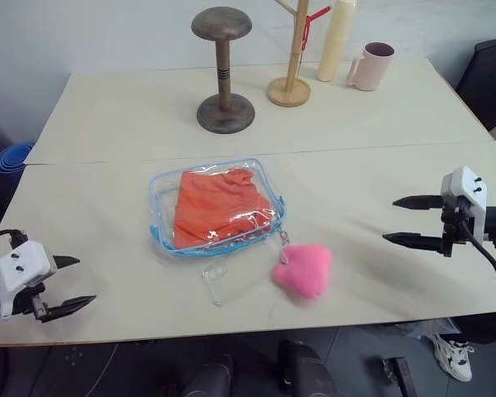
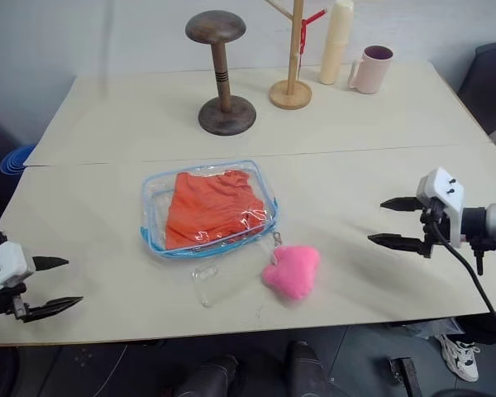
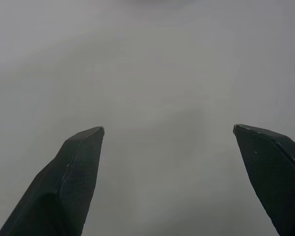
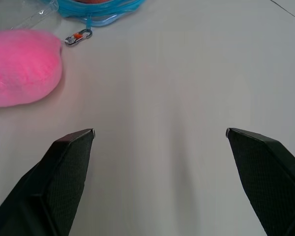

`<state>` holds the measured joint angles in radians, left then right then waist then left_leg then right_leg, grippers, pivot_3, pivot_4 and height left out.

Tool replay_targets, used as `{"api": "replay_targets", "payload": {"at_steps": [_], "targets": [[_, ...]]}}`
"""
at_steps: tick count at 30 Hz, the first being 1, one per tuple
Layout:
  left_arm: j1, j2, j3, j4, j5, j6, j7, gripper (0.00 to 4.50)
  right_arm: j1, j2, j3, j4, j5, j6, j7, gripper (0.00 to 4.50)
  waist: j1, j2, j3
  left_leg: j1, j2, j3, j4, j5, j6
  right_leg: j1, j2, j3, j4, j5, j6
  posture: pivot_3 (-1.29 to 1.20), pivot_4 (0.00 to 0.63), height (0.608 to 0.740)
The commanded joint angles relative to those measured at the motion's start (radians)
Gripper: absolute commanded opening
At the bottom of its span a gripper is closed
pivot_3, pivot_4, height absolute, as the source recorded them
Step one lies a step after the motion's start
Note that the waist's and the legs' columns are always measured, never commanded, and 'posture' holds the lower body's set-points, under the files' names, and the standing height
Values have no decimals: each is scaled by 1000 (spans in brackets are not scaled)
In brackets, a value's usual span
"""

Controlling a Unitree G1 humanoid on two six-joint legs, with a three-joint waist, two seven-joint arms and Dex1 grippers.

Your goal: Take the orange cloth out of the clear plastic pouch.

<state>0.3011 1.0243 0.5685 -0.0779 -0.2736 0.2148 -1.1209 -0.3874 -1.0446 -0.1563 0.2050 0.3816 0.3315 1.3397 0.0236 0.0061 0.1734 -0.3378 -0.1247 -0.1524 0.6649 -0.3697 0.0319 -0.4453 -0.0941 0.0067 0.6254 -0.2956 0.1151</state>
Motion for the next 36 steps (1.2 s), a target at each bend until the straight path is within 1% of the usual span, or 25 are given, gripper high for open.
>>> {"api": "replay_targets", "payload": {"at_steps": [1,9,13,15,17,19,21,23,25,28,33,36], "targets": [[-29,-12,2,-27,-27,21,16,4429,-11,5,-7,-6,8,9,-2,4500,0,0,0,0,0,0,0,0,0,0,0,0,0,0,0,0,150,740],[-89,-24,5,-56,-110,107,2,4429,-12,-3,-14,-22,29,67,8,4500,-1,0,0,0,0,0,0,0,0,0,0,0,1,0,0,0,150,740],[-131,-26,2,-154,-248,245,-19,4429,-43,-1,-16,-90,73,153,0,4500,-1,0,0,0,0,0,1,0,0,0,0,0,1,0,0,0,150,740],[-188,-15,-28,-260,-357,355,4,4429,-78,22,-2,-191,109,243,-52,4500,-1,0,0,0,0,0,1,0,0,0,0,0,1,0,0,0,150,740],[-257,0,-74,-363,-448,444,30,4429,-125,60,32,-295,132,346,-126,4500,-1,0,0,0,0,0,2,0,0,0,0,0,2,0,0,0,150,740],[-319,17,-129,-434,-511,494,22,4429,-192,128,64,-388,197,518,-221,4500,-4,0,0,0,0,0,3,0,-1,0,0,0,2,0,0,0,150,740],[-370,37,-209,-470,-494,491,9,4429,-258,206,111,-460,257,673,-302,4500,-4,0,0,0,1,0,2,0,-1,0,0,0,3,0,0,0,150,740],[-416,52,-288,-481,-456,467,-7,4429,-316,292,164,-501,289,784,-377,4500,-5,0,0,0,1,0,2,0,-1,-1,0,0,2,0,0,0,150,740],[-450,55,-332,-474,-438,453,-14,4429,-352,353,192,-507,300,872,-442,4500,-3,0,0,0,1,-1,2,0,-1,-1,1,0,2,0,0,0,150,740],[-492,55,-383,-444,-390,415,-21,4500,-354,389,262,-515,275,902,-488,3910,3,0,0,-1,0,-1,2,0,-1,-1,0,0,2,0,0,0,150,740],[-523,40,-404,-428,-363,395,-11,4500,-332,374,318,-509,242,896,-522,2168,0,-1,0,-3,-2,-2,4,0,0,-1,-1,-1,3,1,0,0,150,740],[-517,37,-396,-432,-366,395,-7,4500,-323,366,304,-515,265,941,-527,2168,-5,-1,0,-3,-1,-2,3,0,0,-2,-1,-1,3,1,0,0,150,740]]}}
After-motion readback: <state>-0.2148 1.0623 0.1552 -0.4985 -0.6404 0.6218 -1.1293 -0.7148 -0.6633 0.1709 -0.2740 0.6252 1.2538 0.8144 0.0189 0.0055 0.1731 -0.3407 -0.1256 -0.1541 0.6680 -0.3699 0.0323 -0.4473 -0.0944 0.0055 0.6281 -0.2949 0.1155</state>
